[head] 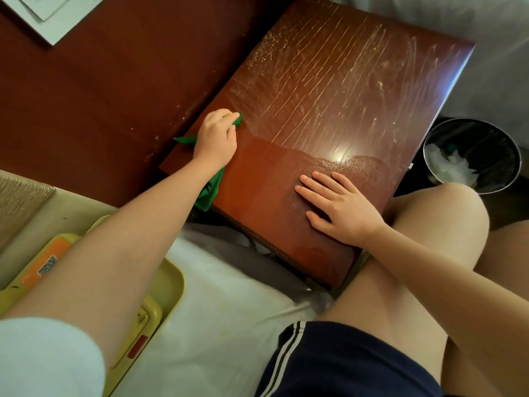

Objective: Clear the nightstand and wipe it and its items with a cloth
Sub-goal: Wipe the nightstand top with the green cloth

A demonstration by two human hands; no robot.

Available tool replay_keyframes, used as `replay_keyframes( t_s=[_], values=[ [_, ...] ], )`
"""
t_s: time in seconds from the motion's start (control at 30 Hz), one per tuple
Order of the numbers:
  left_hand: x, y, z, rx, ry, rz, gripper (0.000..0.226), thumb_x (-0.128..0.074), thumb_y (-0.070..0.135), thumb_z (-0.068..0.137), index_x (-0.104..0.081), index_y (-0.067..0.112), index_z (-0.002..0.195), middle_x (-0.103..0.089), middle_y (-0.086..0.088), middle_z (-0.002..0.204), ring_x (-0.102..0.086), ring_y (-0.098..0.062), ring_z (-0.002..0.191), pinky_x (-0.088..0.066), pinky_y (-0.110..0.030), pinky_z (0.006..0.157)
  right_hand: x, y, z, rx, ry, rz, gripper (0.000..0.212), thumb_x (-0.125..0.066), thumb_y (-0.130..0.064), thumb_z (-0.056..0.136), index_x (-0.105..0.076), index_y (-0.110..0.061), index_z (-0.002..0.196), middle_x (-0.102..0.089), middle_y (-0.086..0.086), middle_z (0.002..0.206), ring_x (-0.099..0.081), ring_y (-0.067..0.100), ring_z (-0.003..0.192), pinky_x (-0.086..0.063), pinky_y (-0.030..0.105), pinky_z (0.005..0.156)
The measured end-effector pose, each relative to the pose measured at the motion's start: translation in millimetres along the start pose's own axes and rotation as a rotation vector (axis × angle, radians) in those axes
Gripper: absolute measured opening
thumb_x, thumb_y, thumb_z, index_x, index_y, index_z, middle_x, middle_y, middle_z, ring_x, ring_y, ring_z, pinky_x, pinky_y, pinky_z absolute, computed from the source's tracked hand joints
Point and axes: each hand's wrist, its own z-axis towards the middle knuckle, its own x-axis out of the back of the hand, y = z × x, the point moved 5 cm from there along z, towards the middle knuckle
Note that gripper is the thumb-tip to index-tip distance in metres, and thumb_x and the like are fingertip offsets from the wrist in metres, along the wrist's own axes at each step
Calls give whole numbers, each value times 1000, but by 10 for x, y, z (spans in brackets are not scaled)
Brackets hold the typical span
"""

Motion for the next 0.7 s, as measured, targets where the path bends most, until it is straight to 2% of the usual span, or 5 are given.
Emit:
replay_keyframes(
  t_s=[0.2, 0.5, 0.7],
  values=[
    [31, -159, 374, 175, 60, 31, 39, -37, 8, 98, -50, 5, 134, -50, -9, 132, -41, -23, 125, -31, -27, 103, 18, -2, 8, 20, 52, 6, 53, -35, -42, 92, -49, -18, 137, -48, 4, 141, -42, 27, 132, -14, 38, 111],
    [28, -267, 674, 237, 39, 49, 39, -37, 12, 99, -49, 8, 136, -49, -6, 137, -40, -21, 128, -29, -27, 106, 25, -8, 15, 35, 87, 12, 52, -36, -41, 91, -51, -18, 135, -50, 5, 140, -44, 27, 131, -16, 40, 111],
    [19, -233, 595, 126, 30, 62, 38, -40, 9, 97, -53, 8, 133, -52, -7, 135, -43, -22, 125, -32, -27, 103, 38, -4, 14, 31, 90, 21, 52, -37, -42, 90, -52, -18, 134, -50, 5, 140, -44, 27, 131, -16, 40, 111]
  ],
)
